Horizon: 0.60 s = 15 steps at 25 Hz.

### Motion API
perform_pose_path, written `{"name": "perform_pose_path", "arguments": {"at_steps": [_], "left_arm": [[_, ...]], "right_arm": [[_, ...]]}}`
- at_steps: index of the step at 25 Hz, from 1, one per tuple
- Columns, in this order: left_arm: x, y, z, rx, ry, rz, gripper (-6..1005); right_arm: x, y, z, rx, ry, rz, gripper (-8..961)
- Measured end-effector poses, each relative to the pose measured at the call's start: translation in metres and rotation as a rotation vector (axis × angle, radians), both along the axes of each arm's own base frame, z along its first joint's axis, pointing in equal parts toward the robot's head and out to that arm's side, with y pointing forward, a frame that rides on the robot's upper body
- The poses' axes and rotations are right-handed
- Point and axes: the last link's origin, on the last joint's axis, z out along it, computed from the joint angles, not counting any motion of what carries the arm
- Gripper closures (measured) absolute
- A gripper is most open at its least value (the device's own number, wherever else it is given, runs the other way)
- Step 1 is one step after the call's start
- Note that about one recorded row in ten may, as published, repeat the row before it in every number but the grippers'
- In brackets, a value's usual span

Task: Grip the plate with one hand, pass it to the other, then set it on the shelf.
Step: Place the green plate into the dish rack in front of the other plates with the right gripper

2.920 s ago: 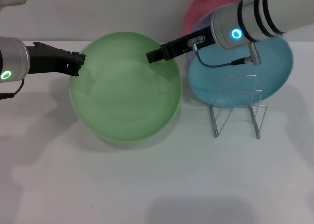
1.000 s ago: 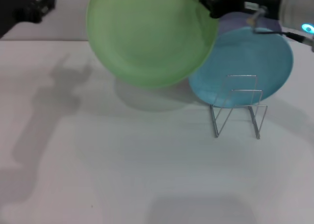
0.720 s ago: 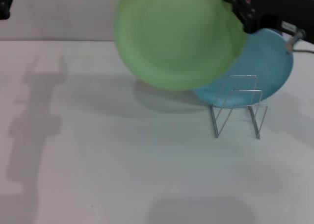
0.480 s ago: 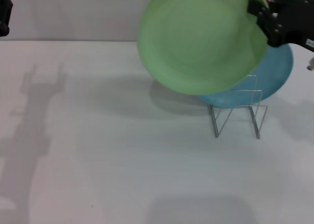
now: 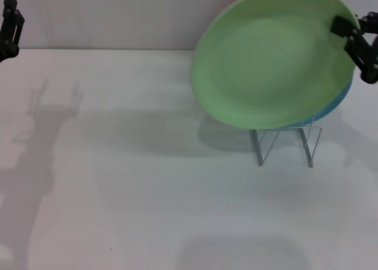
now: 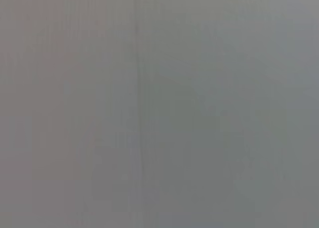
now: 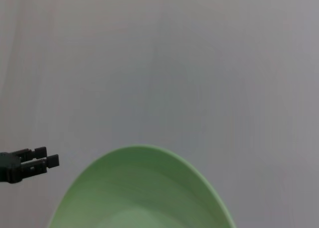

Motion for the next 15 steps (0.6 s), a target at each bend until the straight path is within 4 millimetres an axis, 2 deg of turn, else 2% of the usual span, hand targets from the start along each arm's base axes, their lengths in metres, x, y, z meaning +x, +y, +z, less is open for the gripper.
{"name": "perform_pose_path", "arguments": {"at_steps": [7, 15], "left_arm": [[-0.008, -0.002, -0.008, -0.054, -0.031, 0.017, 305], [-0.008, -0.007, -0.017, -0.097, -0.034, 0.01, 308]], "right_arm": [[0.019, -0.008, 0.009, 0.08, -0.045, 0.034, 900], [0.023, -0.01, 0.019, 0.131, -0.07, 0.061, 899]]}}
